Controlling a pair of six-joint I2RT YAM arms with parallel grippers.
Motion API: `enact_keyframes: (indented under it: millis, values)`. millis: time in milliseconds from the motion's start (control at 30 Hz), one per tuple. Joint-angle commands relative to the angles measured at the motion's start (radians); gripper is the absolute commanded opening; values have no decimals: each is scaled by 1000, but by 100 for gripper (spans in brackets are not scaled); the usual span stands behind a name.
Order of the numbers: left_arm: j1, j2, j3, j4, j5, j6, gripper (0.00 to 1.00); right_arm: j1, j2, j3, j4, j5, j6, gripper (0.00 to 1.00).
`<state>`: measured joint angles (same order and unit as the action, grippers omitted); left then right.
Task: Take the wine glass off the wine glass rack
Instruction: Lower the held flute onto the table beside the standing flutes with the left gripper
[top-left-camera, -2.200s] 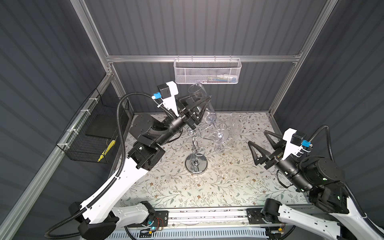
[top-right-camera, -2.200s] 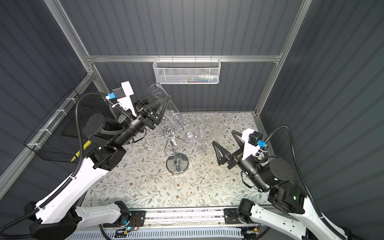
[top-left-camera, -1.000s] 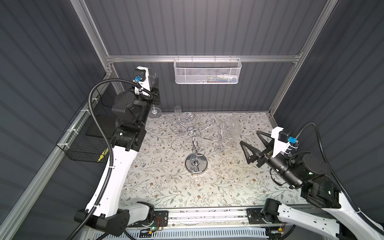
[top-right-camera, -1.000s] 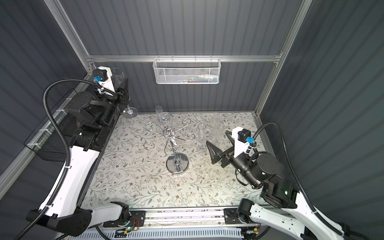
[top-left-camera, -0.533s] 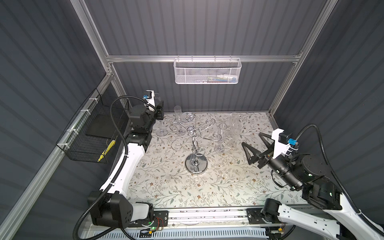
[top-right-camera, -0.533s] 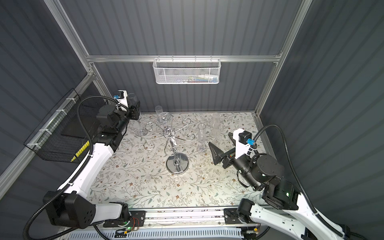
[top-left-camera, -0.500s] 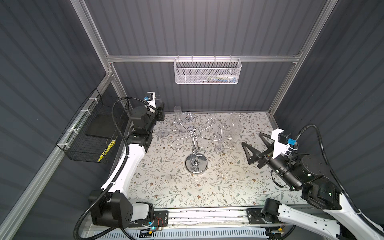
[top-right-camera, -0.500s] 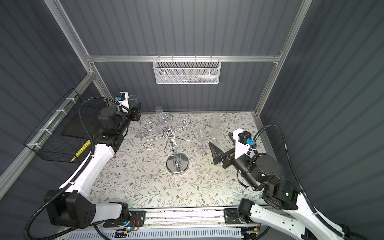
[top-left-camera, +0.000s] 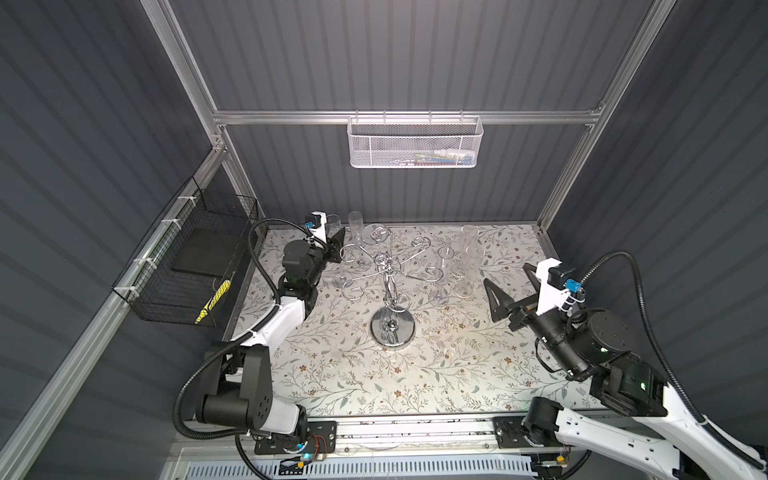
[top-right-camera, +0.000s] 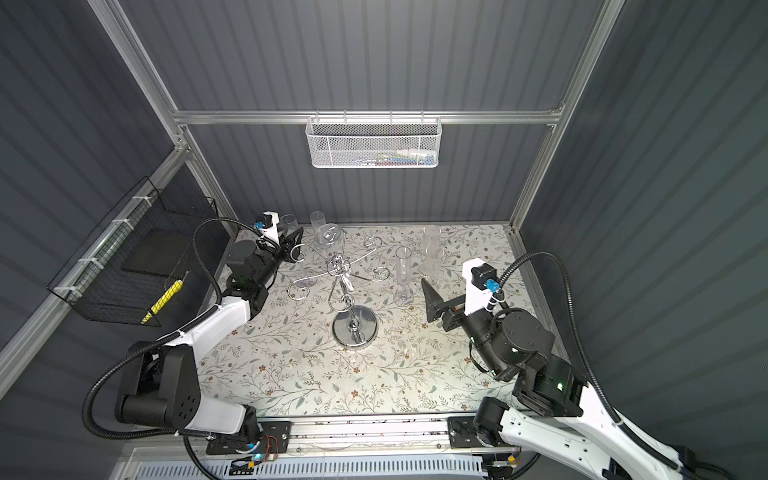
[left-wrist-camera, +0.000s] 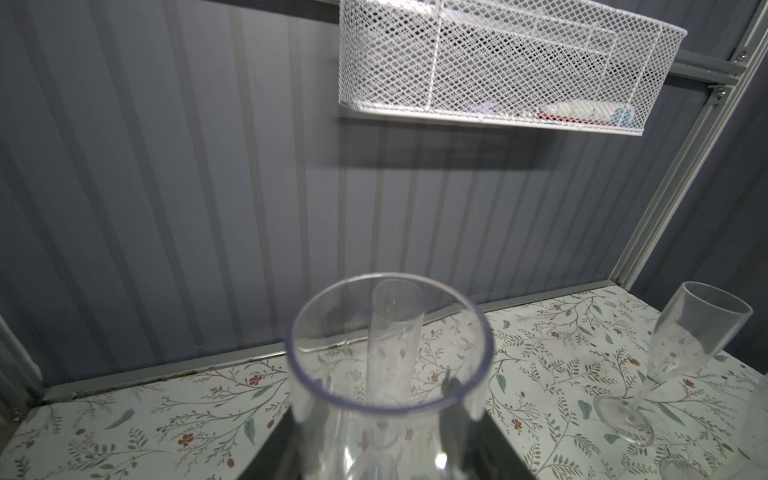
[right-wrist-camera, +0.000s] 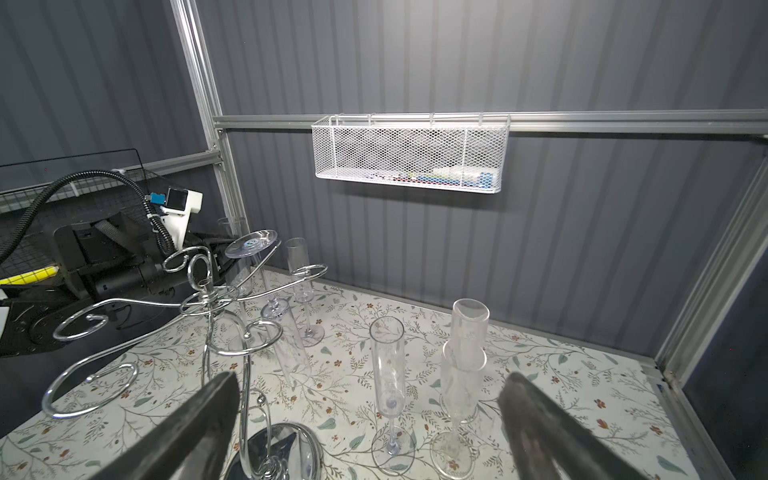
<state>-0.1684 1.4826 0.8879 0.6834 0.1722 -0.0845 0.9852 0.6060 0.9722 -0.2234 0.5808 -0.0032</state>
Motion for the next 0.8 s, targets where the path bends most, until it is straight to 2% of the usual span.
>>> enact_keyframes:
  millis: [0, 133, 400, 767]
  values:
    - [1, 43, -20, 187, 56, -46, 33, -6, 19, 1, 52, 48, -40, 99]
    - [-3, 112, -55, 336, 88, -54, 33, -17, 34, 1, 67, 59, -37, 99]
    - [-36, 214, -59, 450, 134, -8, 33, -42, 67, 22, 73, 48, -34, 99]
    - [-96, 268, -92, 484, 127, 99, 33, -49, 80, 27, 72, 34, -27, 99]
